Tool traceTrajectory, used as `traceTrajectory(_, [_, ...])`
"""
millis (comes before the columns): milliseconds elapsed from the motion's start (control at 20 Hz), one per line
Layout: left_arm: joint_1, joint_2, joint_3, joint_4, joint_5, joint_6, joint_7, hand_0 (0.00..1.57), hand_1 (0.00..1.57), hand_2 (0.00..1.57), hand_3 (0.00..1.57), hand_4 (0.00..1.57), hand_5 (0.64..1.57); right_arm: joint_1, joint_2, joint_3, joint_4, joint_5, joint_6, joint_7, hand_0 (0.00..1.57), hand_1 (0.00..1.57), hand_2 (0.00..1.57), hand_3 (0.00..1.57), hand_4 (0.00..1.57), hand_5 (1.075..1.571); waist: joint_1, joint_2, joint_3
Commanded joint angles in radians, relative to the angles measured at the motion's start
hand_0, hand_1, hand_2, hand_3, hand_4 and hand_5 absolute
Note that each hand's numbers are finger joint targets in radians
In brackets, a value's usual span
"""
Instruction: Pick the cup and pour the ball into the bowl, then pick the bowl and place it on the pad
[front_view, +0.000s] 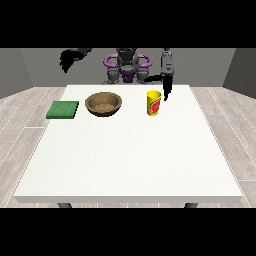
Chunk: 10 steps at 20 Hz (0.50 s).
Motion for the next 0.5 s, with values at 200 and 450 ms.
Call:
traceTrajectory(200, [-0.150, 0.019, 0.048, 0.286, -0.002, -0.007, -0.103, 0.00, 0.00, 0.00, 0.00, 0.14, 1.433, -0.014, -0.045, -0.056, 0.123, -0.046, 0.072, -0.052, 0.00, 0.00, 0.00, 0.00, 0.67, 1.560, -0.019, -0.013, 0.0003])
traceTrajectory(450, [-0.148, -0.016, 0.018, 0.410, -0.029, -0.006, -0.179, 0.00, 0.00, 0.00, 0.00, 0.19, 1.423, -0.015, -0.065, -0.102, 0.228, -0.044, 0.083, -0.094, 0.00, 0.00, 0.00, 0.00, 0.67, 1.563, 0.012, -0.053, 0.0004])
